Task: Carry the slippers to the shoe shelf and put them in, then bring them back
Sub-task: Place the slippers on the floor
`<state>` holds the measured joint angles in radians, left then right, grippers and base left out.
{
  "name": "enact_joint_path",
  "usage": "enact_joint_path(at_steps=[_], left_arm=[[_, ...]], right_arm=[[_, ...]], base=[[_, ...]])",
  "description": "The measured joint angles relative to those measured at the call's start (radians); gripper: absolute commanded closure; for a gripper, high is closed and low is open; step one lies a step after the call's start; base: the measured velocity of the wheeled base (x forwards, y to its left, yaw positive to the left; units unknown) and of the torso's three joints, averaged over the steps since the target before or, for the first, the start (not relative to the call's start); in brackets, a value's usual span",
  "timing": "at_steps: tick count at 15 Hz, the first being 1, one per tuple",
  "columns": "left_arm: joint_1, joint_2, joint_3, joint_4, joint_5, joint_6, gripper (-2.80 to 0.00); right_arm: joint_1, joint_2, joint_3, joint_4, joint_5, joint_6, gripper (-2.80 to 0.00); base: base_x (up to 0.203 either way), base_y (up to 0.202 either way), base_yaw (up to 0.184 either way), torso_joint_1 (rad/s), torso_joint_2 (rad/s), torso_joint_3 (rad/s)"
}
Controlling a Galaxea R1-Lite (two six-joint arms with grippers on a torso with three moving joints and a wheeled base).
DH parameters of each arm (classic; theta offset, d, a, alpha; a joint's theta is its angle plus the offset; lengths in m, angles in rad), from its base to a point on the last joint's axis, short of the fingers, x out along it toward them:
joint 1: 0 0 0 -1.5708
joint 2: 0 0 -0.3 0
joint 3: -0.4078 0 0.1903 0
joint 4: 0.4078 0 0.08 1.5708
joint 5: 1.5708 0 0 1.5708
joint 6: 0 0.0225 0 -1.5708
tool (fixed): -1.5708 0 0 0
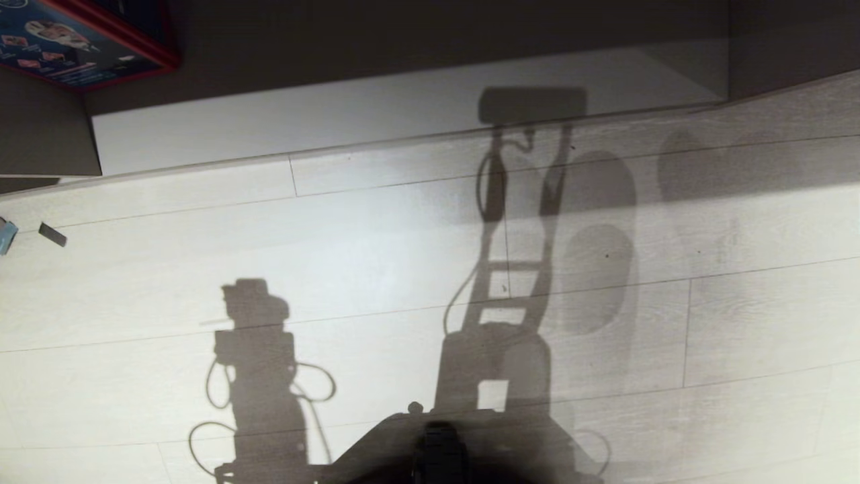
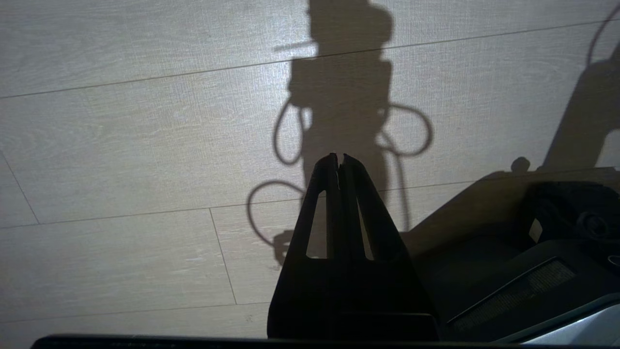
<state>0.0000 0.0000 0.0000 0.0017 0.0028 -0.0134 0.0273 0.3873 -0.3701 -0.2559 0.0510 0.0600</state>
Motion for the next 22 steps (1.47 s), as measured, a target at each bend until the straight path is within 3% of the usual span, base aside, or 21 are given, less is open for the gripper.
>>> enact_joint_path(at_steps=[5, 9, 13, 22], left_arm=[[0.0, 0.0, 0.0, 0.0, 0.0, 0.0, 0.0], [0.0, 0.0, 0.0, 0.0, 0.0, 0.001, 0.0], [0.0, 0.0, 0.0, 0.0, 0.0, 0.001, 0.0], [0.0, 0.0, 0.0, 0.0, 0.0, 0.001, 0.0]], right_arm=[[-0.036, -0.208, 0.222, 0.017, 0.048, -0.008, 0.0], [-0.035, -0.312, 0.349, 0.096, -0.01, -0.051, 0.0], [-0.033, -0.375, 0.367, 0.247, -0.048, -0.058, 0.0], [-0.033, -0.392, 0.37, 0.257, -0.05, -0.04, 0.0]], base=[[0.0, 0.0, 0.0, 0.0, 0.0, 0.0], [0.0, 0.0, 0.0, 0.0, 0.0, 0.0], [0.0, 0.0, 0.0, 0.0, 0.0, 0.0], [0.0, 0.0, 0.0, 0.0, 0.0, 0.08]])
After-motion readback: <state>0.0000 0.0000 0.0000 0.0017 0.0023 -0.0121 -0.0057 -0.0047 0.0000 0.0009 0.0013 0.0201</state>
